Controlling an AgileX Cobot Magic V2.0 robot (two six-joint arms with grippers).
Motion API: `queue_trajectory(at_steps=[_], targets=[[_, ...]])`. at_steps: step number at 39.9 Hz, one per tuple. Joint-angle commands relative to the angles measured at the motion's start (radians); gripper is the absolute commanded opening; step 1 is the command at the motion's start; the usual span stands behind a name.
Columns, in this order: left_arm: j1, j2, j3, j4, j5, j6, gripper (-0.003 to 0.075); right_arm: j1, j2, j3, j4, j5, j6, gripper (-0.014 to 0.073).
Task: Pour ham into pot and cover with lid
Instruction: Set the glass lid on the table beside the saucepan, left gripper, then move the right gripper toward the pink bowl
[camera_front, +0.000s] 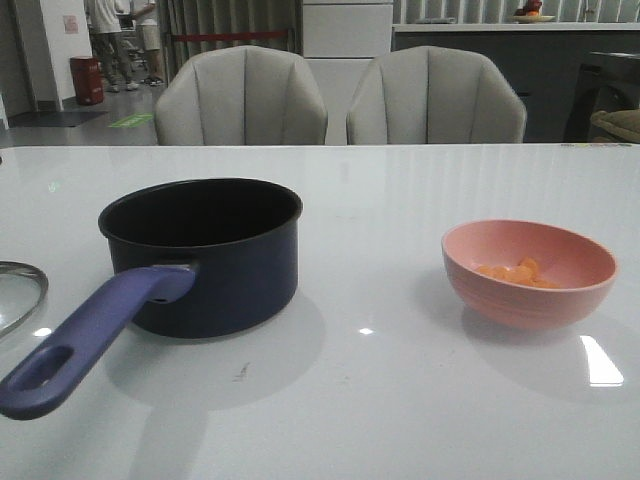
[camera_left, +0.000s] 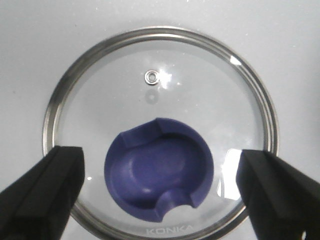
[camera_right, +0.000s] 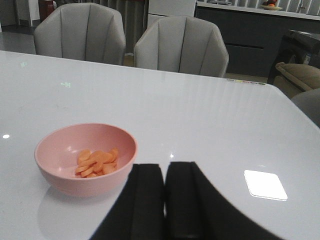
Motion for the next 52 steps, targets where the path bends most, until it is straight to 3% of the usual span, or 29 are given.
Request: queue_trajectory(at_steps=[1,17,27,42,52], targets=[[-0.002,-0.117,-0.034,-0.012,-0.012,0.035,0.0624,-0.006,-0.021,-0.005,-0.010,-0.074,-0.003,0.0160],[-0.002,-0.514,0.138,-0.064,-0.069,0.056,0.0624,-0.006,-0.021,-0.005,-0.010,-0.074,-0.003,0.0160],[-0.006,-0.847,0.373,-0.117,-0.272,0.056,0.0624,-0.006,-0.021,-0.005,-0.010,-0.074,-0.003,0.0160],[-0.180,-1.313,0.603,-0.047,-0.341,0.056,0.0624,-0.006,-0.020,-0.005,-0.010,-0.074,-0.003,0.0160],[-0.232,-1.556,0.765,-0.034,-0.343,0.056,0.0624,-0.006,-0.020,-0.005,-0.010,-0.074,-0.003,0.0160]])
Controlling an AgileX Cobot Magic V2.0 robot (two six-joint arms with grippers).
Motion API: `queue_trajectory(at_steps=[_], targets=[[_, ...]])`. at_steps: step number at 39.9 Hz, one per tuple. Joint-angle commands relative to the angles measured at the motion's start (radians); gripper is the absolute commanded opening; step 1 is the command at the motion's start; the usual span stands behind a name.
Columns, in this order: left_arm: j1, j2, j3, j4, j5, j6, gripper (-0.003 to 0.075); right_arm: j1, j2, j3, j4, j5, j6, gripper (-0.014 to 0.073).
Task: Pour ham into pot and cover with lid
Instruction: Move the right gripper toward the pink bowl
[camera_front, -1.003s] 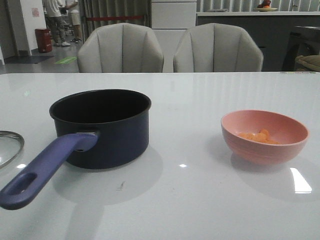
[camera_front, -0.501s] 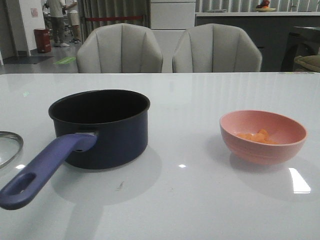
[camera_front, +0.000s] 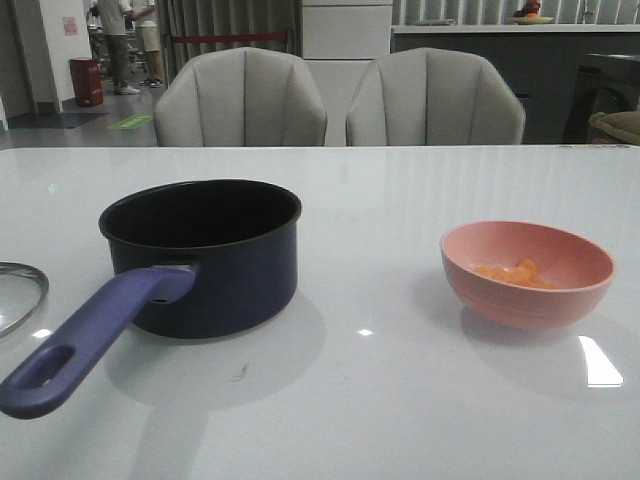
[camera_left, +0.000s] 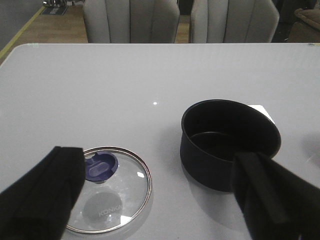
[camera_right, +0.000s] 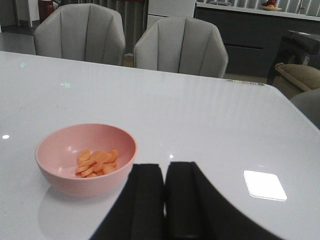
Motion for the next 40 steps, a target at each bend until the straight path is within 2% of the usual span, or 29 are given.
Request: queue_trajectory(at_steps=[1,6,15,20,22,27,33,40], targets=[[-0.022,-0.072,0.037,0.004,-0.080,-0.001,0.0625,-0.006,-0.020,-0.005,-0.010,-0.074,-0.003,0.0160],[-0.046,-0.158,0.110,0.008,-0.114,-0.001,0.0625,-0.006,-0.020,-0.005,-0.011,-0.074,-0.003,0.0160],[-0.048,-0.192,0.122,0.001,-0.131,-0.001,0.0625,-0.006,-0.020,-0.005,-0.011,-0.088,-0.003,0.0160],[-0.048,-0.192,0.126,-0.015,-0.133,-0.001,0.0625,-0.004,-0.020,-0.011,0.005,-0.229,0.036,0.0160],[-0.048,-0.192,0.126,-0.015,-0.133,-0.001,0.0624,-0.004,-0.018,-0.032,0.008,-0.237,0.050,0.0160],[-0.048,-0.192,0.126,-0.015,-0.133,-0.001,0.0624,-0.004,0.041,-0.150,0.008,-0.134,0.050,0.0160],[-0.048,-0.192,0.126,-0.015,-0.133,-0.001,0.0624,-0.004,0.218,-0.291,0.008,0.022,0.050,0.0160],[-0.048,-0.192,0.126,-0.015,-0.143,-0.001,0.0625,-0.004,0.369,-0.323,0.008,0.055,0.050,0.0160]])
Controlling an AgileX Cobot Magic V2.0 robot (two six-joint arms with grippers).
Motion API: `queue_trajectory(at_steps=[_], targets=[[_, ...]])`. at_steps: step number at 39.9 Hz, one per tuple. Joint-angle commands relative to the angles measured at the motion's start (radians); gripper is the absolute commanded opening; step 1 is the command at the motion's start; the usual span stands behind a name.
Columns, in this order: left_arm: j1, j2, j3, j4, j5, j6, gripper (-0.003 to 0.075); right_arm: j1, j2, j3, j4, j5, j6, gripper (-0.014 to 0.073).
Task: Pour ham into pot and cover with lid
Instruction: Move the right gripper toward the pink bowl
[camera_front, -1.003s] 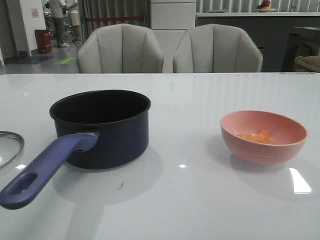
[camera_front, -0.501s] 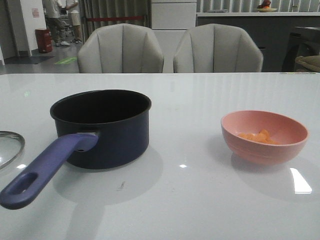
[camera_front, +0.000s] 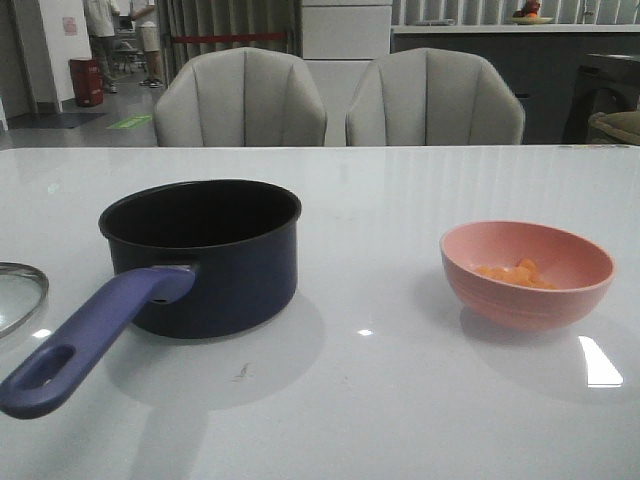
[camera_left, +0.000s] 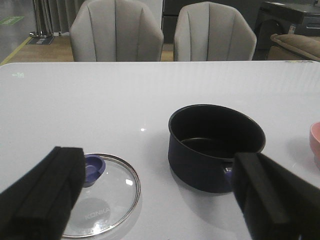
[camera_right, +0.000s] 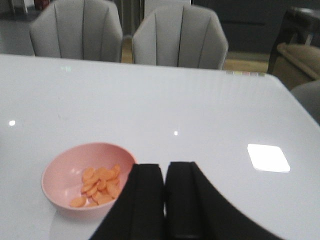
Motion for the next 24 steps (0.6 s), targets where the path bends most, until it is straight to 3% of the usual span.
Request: queue_trajectory(at_steps=[1,14,16,24], targets=[[-0.010,0.011,-0.025,-0.009,-0.092,-0.001,0.0625,-0.004,0.077,-0.040,0.005,-0.052,0.004,0.0160],[-0.010,0.011,-0.025,-0.009,-0.092,-0.001,0.0625,-0.004,0.265,-0.110,0.010,-0.105,0.013,0.0170],[-0.010,0.011,-0.025,-0.009,-0.092,-0.001,0.0624,-0.004,0.306,-0.148,0.010,-0.077,0.013,0.0203],[-0.010,0.011,-0.025,-0.009,-0.092,-0.001,0.0624,-0.004,0.526,-0.332,0.013,0.093,0.013,0.0475]])
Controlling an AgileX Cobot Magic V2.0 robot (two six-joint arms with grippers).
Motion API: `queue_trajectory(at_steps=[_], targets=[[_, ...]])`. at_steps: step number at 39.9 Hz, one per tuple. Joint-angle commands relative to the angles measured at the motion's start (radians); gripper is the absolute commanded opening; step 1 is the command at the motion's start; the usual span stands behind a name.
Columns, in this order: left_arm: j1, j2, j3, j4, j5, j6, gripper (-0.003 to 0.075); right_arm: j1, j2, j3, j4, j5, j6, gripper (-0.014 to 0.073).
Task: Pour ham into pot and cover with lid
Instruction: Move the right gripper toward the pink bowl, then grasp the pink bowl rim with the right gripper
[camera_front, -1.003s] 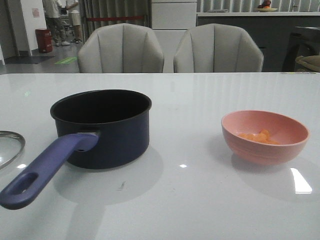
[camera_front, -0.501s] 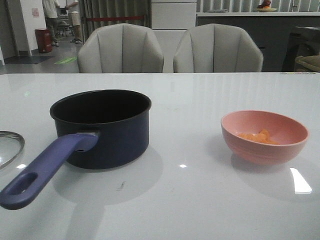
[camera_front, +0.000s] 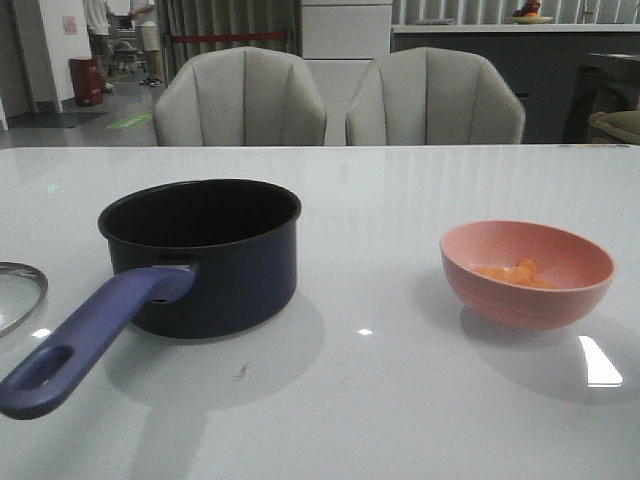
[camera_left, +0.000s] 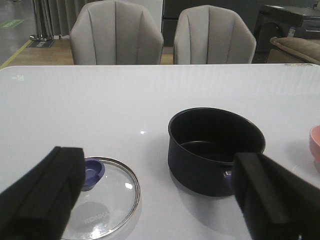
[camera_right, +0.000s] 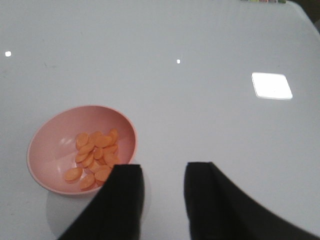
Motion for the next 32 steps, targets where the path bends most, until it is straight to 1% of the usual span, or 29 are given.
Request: queue_trajectory(at_steps=[1,3,8,13,23,32], targets=[[-0.010,0.011,-0.025,-0.009,-0.081,-0.001,0.0625,-0.004,0.103,-0.110,0.005,0.016,0.001,0.0496],[-0.010,0.011,-0.025,-0.009,-0.082,-0.001,0.0624,-0.004,0.167,-0.154,0.026,0.052,0.001,0.0515],[-0.010,0.011,-0.025,-0.009,-0.085,-0.001,0.0625,-0.004,0.324,-0.263,0.088,0.127,0.001,0.0514],[-0.010,0.011,-0.025,-0.009,-0.085,-0.001,0.0625,-0.004,0.498,-0.357,0.167,0.168,0.000,0.0502],[-0.010,0.011,-0.025,-0.009,-0.086,-0.001,0.0625,-0.004,0.765,-0.544,0.178,0.280,-0.036,0.0501],[-0.010,0.011,-0.025,-0.009,-0.086,-0.001,0.0625,-0.004,0.931,-0.676,0.191,0.347,-0.054,0.0501]])
